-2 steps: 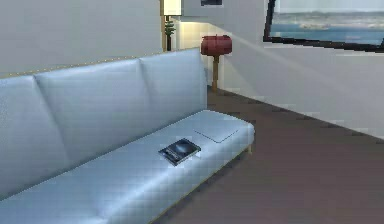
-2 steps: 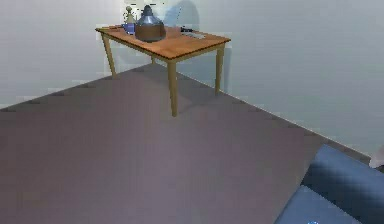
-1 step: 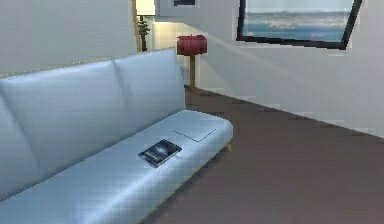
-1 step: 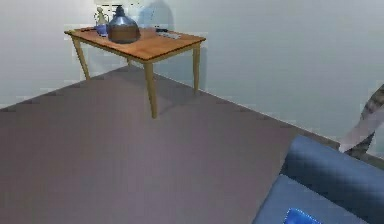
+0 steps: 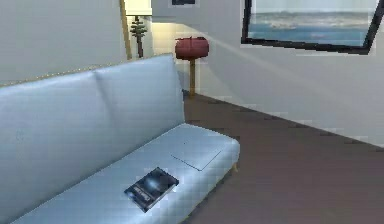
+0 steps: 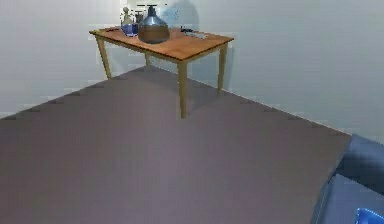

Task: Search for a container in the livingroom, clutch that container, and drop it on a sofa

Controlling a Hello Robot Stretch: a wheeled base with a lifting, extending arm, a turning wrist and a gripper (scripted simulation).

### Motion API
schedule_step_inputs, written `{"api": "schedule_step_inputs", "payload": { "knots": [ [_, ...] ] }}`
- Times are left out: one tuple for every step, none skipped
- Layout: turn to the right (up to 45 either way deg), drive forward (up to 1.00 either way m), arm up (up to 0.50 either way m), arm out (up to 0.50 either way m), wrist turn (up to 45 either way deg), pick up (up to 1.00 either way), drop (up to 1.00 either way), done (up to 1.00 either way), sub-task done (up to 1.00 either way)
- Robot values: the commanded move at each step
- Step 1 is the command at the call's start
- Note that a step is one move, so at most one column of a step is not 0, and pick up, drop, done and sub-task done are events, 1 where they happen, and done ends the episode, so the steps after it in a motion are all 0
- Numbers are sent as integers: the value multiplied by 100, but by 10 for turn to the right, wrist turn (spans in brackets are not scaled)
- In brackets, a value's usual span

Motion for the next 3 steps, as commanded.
{"api": "schedule_step_inputs", "payload": {
  "knots": [
    [450, 0, 0, 0, 0, 0, 0, 0, 0],
    [180, 0, 0, 0, 0, 0, 0, 0, 0],
    [0, 100, 0, 0, 0, 0, 0, 0, 0]
  ]
}}
